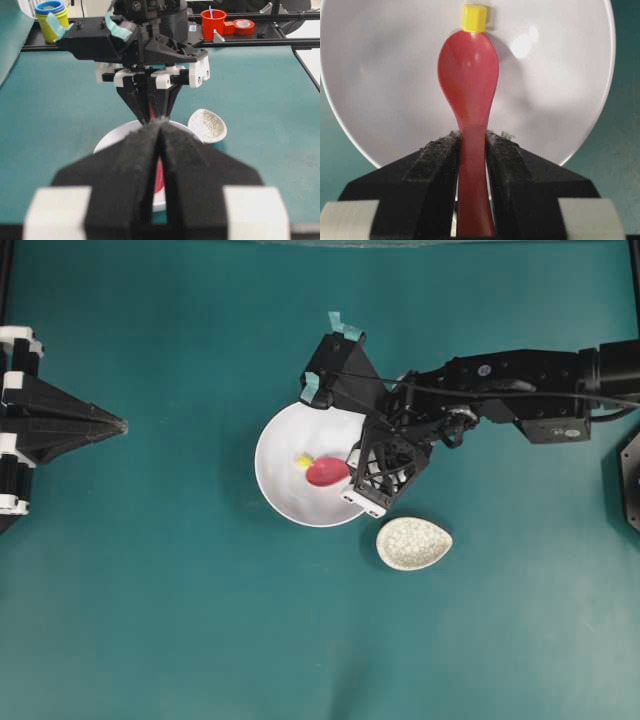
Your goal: Scoop the yellow hexagonal prism block from the bowl with a spoon using the right arm.
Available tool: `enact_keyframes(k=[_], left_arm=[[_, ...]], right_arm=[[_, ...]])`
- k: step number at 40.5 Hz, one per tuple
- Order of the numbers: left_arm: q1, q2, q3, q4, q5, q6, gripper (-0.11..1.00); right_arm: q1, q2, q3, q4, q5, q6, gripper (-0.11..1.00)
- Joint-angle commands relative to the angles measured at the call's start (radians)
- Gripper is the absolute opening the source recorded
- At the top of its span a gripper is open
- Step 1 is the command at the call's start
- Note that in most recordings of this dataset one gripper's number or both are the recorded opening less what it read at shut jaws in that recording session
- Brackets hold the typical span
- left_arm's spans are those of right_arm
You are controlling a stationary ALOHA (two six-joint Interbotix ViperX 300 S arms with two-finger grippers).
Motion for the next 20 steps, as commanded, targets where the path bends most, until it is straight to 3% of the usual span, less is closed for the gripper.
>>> enact_keyframes(k=[1, 20], left_arm=[[0.002, 0.006, -0.026, 0.003, -0.005, 0.000, -0.01], [0.002, 0.006, -0.026, 0.003, -0.005, 0.000, -0.01]], right_arm=[[0.002, -0.012, -0.023, -0.012, -0.032, 0.000, 0.23], [0.002, -0.012, -0.023, -0.064, -0.140, -0.002, 0.23]])
